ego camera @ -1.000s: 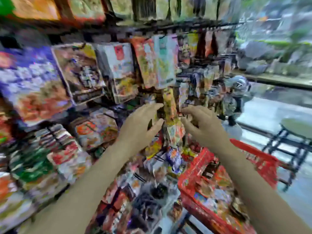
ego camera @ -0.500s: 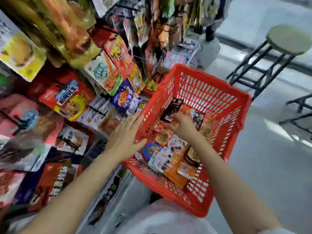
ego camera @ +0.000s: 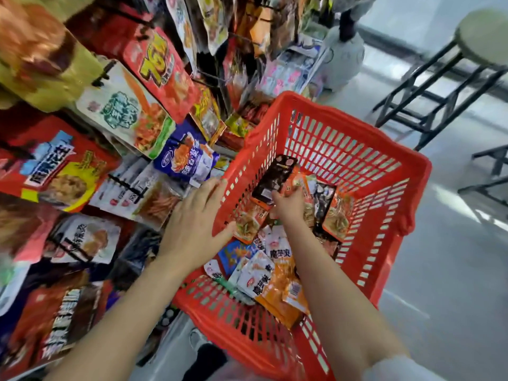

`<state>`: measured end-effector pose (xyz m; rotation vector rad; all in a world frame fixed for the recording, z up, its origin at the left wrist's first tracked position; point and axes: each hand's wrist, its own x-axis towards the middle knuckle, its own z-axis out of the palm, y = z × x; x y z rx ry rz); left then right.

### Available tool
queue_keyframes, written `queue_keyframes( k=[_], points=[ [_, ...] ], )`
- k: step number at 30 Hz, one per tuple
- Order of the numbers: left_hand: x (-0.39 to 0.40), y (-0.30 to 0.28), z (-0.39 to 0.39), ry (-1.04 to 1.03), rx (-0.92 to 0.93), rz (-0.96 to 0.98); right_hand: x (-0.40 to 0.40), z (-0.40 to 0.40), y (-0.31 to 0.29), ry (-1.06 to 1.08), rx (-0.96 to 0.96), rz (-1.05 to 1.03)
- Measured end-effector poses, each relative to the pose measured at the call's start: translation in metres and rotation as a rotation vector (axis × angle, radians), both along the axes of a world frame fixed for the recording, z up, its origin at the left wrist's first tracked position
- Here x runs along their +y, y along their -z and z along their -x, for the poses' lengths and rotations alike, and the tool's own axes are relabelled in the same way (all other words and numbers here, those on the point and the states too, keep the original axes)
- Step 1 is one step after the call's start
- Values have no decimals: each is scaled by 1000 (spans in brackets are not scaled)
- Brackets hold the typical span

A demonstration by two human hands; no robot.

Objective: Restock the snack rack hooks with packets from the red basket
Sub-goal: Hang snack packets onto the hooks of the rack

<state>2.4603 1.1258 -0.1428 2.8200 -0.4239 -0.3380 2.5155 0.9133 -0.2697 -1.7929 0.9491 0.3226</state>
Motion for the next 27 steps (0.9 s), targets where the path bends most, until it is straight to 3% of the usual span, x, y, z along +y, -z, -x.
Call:
queue_keyframes(
  k=[5,9,16,21,27],
  points=[
    [1,0,-8,9,5,4,-4,-21,14,72,2,-129],
    [-1,-2,-8,-4,15,6,-1,-34,29,81,1,-102],
    [0,-2,-6,3,13,23,-1,-34,2,-183,56,48],
    [3,-4,-4,17,18,59,2,-31,-6,31,-51,-134],
    [14,-4,9,43,87,50,-20,-9,-37,212,-221,-168]
  ],
)
